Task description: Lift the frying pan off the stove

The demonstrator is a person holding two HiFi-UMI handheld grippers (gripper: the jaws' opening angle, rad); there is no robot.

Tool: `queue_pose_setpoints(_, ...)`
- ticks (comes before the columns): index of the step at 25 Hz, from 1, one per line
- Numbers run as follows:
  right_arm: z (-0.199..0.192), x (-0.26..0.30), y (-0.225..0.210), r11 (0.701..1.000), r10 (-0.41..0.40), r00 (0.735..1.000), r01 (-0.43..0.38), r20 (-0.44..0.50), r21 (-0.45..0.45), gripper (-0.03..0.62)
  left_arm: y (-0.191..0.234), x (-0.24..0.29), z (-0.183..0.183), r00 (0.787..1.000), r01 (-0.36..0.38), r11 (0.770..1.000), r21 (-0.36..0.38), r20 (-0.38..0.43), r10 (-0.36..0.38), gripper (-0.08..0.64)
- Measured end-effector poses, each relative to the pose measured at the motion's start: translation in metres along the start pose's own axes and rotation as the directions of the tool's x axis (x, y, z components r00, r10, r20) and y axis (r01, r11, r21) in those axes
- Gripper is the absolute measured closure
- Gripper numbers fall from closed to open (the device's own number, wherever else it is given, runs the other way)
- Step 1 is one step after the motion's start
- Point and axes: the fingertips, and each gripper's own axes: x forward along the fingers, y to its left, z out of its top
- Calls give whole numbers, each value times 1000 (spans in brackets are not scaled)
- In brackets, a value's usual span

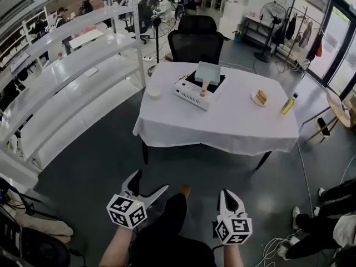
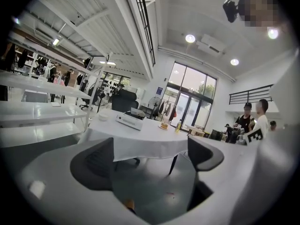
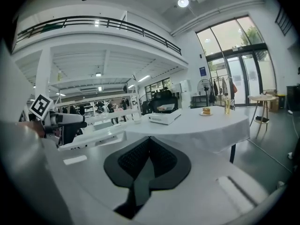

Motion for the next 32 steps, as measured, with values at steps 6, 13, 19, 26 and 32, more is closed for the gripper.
queue_pose_setpoints(6,15,34,-5,1000,7,1000,-7,-1,-14,588,8,45,17,999,41,999,-7,7,-41,32)
queue_pose_setpoints(13,61,85,-30,1000,-14,1000,15,26,-20,586,18,108,59,997,80,997,0,17,-79,32)
queue_pose_setpoints(19,88,130,-63,998,-52,998,53,44,-16,586,39,168,93,995,94,995,17,25,-95,34)
queue_pose_setpoints(26,117,194,-102,996,-93,994,94,49,-13,586,61,244,121,994,111,993,28,-3,-111,34)
queue_pose_setpoints(32,139,240,-123,994,-111,991,112,72,-10,588,73,297,151,990,140,989,42,12,-141,32)
